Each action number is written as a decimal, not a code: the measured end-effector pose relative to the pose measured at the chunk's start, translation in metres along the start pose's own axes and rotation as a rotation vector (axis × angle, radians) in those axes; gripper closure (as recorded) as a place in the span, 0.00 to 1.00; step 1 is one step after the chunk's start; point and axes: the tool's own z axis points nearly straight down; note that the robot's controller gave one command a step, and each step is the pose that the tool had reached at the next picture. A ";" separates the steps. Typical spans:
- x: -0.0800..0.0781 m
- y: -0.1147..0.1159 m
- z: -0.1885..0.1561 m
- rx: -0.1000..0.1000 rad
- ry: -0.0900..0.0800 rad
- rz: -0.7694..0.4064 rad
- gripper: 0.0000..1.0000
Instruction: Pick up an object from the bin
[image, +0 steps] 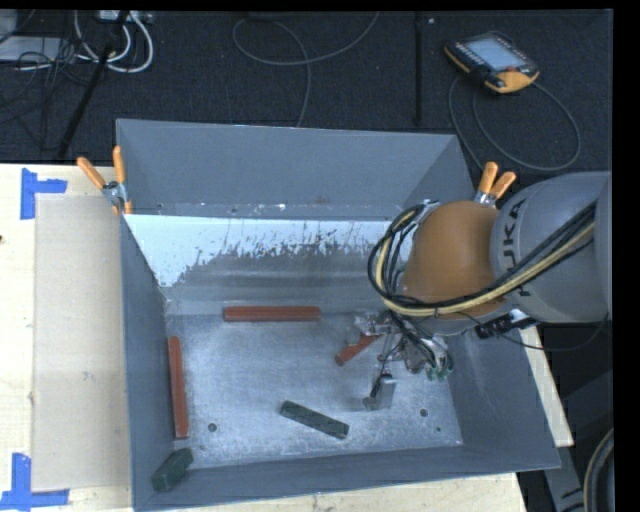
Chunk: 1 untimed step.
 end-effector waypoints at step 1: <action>-0.002 0.010 0.020 -0.001 0.000 -0.030 1.00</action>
Offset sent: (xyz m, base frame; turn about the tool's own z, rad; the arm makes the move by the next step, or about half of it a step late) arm 0.0000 0.0000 0.0000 0.0000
